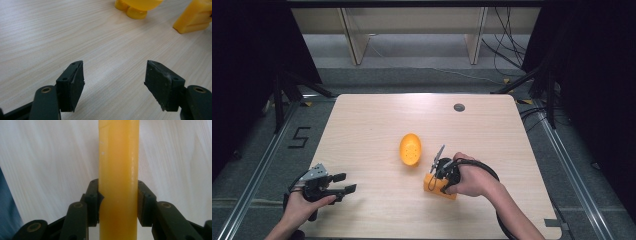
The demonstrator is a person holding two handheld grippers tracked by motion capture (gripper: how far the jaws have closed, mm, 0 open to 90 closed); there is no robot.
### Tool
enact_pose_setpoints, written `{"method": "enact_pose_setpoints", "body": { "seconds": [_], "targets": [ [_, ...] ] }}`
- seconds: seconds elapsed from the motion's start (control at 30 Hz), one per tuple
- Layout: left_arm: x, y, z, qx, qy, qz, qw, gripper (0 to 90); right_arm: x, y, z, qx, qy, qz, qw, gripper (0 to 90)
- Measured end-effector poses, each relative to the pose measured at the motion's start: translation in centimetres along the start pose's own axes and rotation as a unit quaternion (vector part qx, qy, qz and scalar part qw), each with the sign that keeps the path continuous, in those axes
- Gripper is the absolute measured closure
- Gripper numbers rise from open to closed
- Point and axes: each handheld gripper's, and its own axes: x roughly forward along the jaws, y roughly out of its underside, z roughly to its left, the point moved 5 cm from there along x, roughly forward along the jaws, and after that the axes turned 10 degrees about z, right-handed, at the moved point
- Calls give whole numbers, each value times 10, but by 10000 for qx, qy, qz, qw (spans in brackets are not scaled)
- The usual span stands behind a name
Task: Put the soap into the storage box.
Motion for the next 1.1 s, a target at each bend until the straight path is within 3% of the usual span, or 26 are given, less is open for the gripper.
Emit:
{"method": "enact_pose_setpoints", "body": {
  "seconds": [0.03,0.07,0.1,0.13,0.17,0.2,0.23,0.27,0.3,0.33,0.37,0.5,0.57,0.63,0.67,0.7,0.73,0.77,0.8,0.87,0.9,0.93,1.07,1.1],
  "targets": [
    [0,0,0,9,17,4,10000,310,0,2,1,475,-162,-160,9986,619],
    [0,0,0,9,17,4,10000,310,0,2,1,475,-162,-160,9986,619],
    [0,0,0,9,4,-10,10000,310,0,4,2,969,-280,-201,9947,619],
    [0,0,0,9,4,-10,10000,310,0,4,2,969,-280,-201,9947,619],
    [0,0,0,10,1,-15,10000,310,-1,5,6,1410,-380,-295,9888,619],
    [0,0,0,3,4,-12,10000,310,-2,5,6,1607,-420,-364,9854,619],
    [0,0,0,-6,-7,-8,10000,310,-3,4,7,1761,-452,-426,9824,619],
    [0,0,0,-6,-7,-8,10000,310,-3,4,7,1761,-452,-426,9824,619],
    [0,0,0,-10,-4,-7,10000,310,-6,3,8,2021,-469,-676,9759,619],
    [0,0,0,-10,-4,-6,10000,310,-6,3,8,2021,-469,-676,9759,619],
    [0,0,0,-10,-4,-5,10000,310,-8,3,8,2142,-454,-774,9727,619],
    [-1,0,0,-1,-6,-40,10000,310,-21,3,12,2751,-547,-863,9560,619],
    [-1,0,0,2,10,-39,10000,309,-24,2,11,2755,-554,-979,9547,620],
    [-1,-1,0,-4,11,-36,10000,309,-30,1,16,3115,-673,-1005,9425,620],
    [-1,-1,0,0,3,-23,10000,309,-32,1,14,3149,-639,-1002,9417,620],
    [-1,-1,1,11,7,-45,10000,309,-33,1,12,3042,-612,-1094,9443,620],
    [-1,0,0,-4,-1,-48,10000,309,-34,1,14,3177,-663,-1015,9404,620],
    [-1,-1,0,-31,23,-81,10000,309,-35,0,11,3215,-593,-1057,9391,619],
    [0,0,-1,-114,30,-89,9999,309,-37,0,13,3379,-646,-973,9339,620],
    [-1,-1,0,-60,10,-55,10000,309,-37,0,11,3336,-608,-1020,9352,620],
    [-1,0,1,-38,-9,-48,10000,309,-37,-1,9,3227,-552,-1073,9388,620],
    [-1,-1,0,-63,4,-68,10000,309,-39,-2,10,3411,-571,-1050,9324,620],
    [-1,-1,0,-40,17,-52,10000,309,-41,-4,10,3404,-563,-1092,9322,620],
    [-1,-1,0,-39,17,-51,10000,309,-41,-6,9,3260,-524,-1220,9360,620]
  ]
}}
